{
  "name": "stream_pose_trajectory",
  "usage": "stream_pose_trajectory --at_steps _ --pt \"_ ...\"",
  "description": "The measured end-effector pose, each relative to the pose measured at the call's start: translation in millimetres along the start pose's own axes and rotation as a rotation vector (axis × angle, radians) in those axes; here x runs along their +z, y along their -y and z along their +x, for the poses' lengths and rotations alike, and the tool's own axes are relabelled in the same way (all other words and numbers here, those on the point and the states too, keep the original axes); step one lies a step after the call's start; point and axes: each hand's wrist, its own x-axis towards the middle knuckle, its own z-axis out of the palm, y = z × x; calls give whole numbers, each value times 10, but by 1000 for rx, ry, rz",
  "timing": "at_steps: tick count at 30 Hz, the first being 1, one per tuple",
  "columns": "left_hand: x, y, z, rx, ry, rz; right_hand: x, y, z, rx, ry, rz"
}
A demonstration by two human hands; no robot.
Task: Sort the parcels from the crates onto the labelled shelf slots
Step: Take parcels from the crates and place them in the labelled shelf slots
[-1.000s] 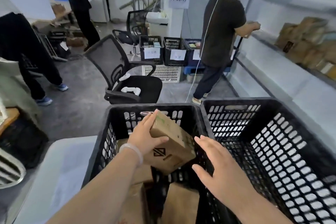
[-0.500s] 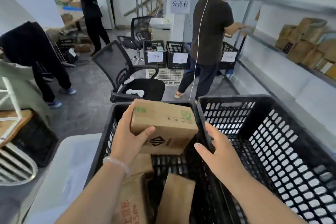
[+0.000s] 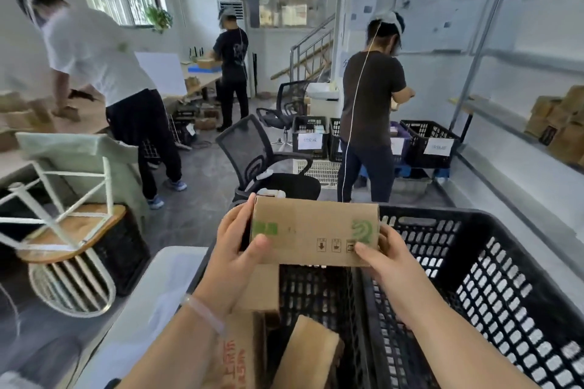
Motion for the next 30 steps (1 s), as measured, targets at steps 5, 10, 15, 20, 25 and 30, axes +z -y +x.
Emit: stream_pose_trajectory --at_steps 5,10,15,20,25,30 --pt "20 -72 -96 -57 -107 -75 7 41 -53 -11 17 234" --pt "45 -45 -179 -26 -68 -136 29 110 -59 60 -78 253" --pt "73 -81 -174 -163 -103 -252 -45 96 -60 -5 -148 276" --pt "117 -120 -113 -266 -36 -339 -81 135 -107 -70 -101 284" --pt "103 -110 -28 -307 -50 -387 -130 158 -131 7 -94 313" --pt "113 -134 104 -366 -5 -389 -224 149 -147 200 -35 358"
